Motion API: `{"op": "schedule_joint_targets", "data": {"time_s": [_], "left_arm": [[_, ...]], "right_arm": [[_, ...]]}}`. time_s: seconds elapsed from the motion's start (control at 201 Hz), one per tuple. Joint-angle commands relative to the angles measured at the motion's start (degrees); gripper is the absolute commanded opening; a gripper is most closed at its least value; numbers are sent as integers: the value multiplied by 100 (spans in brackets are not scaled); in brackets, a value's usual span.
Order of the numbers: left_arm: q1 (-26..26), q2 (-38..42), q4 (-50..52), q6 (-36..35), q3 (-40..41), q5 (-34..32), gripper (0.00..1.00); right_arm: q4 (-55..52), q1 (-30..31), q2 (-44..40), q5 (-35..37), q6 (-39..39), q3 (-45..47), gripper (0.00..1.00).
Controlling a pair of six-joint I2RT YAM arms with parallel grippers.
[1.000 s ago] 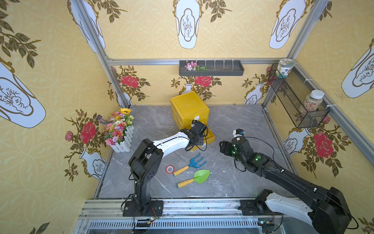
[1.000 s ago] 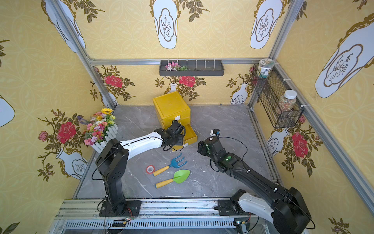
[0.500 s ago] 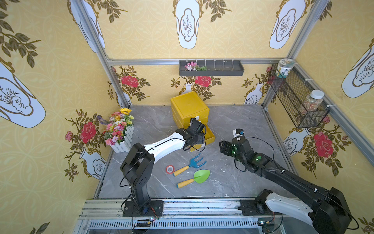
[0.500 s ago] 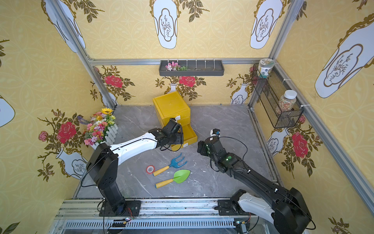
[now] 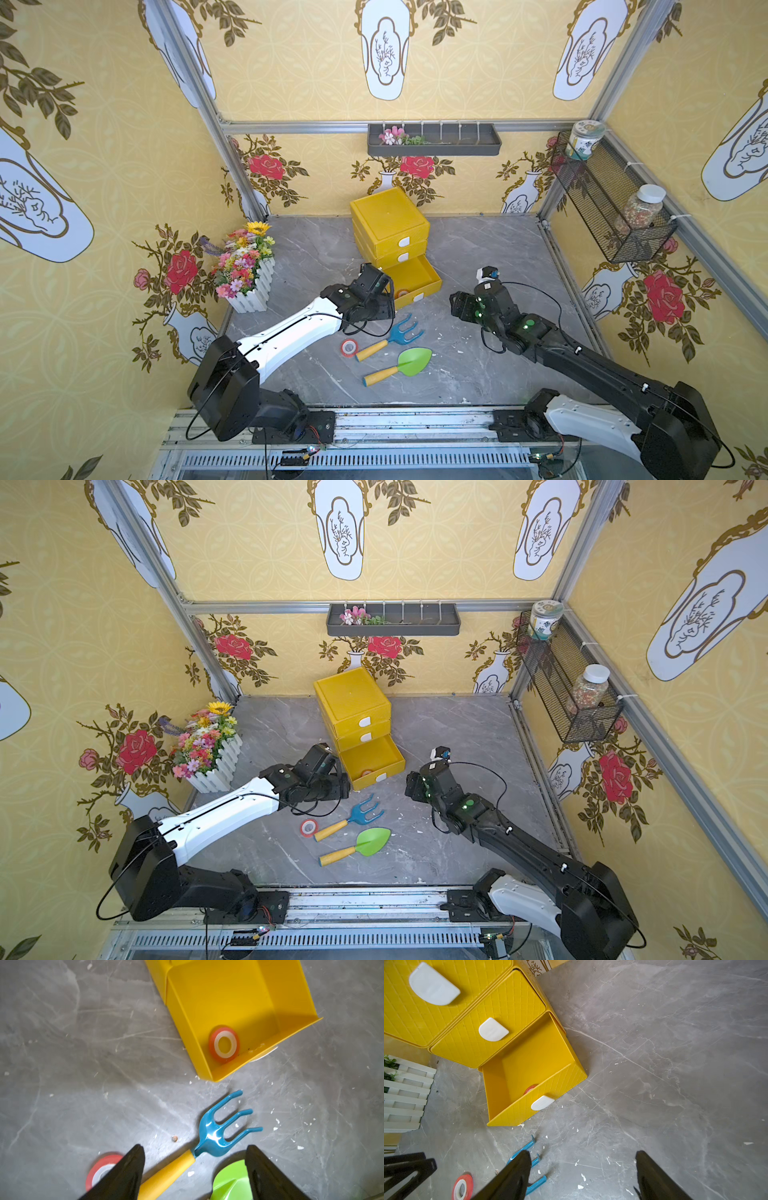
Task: Place the transparent tape into the drawer according to color
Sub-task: Place the tape in the drawer, then pick up the tape at the center of the board.
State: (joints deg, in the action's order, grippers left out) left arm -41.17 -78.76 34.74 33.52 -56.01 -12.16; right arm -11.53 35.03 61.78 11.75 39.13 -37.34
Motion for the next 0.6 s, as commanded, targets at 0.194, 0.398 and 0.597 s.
{"op": "schedule_joint_targets", "data": {"time_s": [0.194,0.398,0.597], "left_arm": [[101,346,807,757,731,433,85],[397,163,1114,1081,769,340,86],[725,285,1140,1158,869,582,86]], "right_arm": [[522,5,154,-94,-15,96,82],[529,-4,144,-55,-41,117,82],[477,-22,71,11,-61,143,82]]}}
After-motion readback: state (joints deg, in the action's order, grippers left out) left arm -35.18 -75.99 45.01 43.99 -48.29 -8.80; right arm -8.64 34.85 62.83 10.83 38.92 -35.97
